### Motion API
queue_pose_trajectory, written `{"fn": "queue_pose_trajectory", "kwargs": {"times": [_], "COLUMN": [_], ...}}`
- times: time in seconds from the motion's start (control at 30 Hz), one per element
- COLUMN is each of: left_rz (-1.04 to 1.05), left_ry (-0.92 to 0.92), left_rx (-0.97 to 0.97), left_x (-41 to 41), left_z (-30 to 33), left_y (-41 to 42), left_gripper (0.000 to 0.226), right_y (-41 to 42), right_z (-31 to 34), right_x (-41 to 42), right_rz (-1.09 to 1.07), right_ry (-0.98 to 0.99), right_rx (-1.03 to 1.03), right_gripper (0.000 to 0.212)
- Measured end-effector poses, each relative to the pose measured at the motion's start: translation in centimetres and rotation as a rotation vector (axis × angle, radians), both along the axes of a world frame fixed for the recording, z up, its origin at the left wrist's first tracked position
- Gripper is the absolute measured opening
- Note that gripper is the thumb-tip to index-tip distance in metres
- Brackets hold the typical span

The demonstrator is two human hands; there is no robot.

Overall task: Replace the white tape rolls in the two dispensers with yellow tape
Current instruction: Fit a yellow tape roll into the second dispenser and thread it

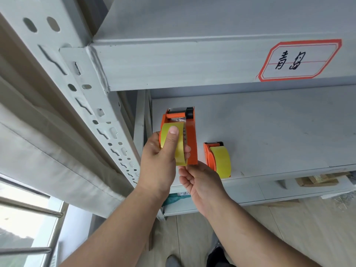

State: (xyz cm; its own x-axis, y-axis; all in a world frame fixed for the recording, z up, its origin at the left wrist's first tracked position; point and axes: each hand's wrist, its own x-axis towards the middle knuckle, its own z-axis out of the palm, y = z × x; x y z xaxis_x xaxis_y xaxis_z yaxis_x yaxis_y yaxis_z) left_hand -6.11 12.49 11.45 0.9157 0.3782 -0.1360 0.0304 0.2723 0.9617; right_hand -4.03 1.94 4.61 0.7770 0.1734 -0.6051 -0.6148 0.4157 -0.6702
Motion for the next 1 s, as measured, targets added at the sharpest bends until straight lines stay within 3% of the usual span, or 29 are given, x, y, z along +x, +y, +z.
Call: {"fn": "queue_pose_trajectory", "kwargs": {"times": [0.33,0.57,0.67,0.77,1.0], "left_rz": [0.092,0.100,0.065,0.057,0.070], "left_ry": [0.062,0.107,0.120,0.129,0.167], "left_rx": [0.022,0.028,-0.050,0.001,0.039], "left_x": [0.8,1.3,1.3,1.4,1.5], "left_z": [-0.7,-1.6,-1.8,-2.5,-4.7], "left_y": [0.1,0.0,0.2,0.2,-0.4], "left_gripper": [0.032,0.041,0.028,0.018,0.030], "right_y": [0.0,0.1,0.1,0.0,0.0], "right_z": [0.0,-0.9,-1.2,-1.5,-2.4], "right_x": [-0.1,0.2,0.2,0.2,0.1], "right_rz": [0.162,0.153,0.135,0.121,0.084], "right_ry": [-0.050,-0.003,0.008,0.022,0.127], "right_rx": [-0.123,-0.098,-0.067,-0.025,0.081], "right_gripper": [0.015,0.020,0.021,0.019,0.017]}}
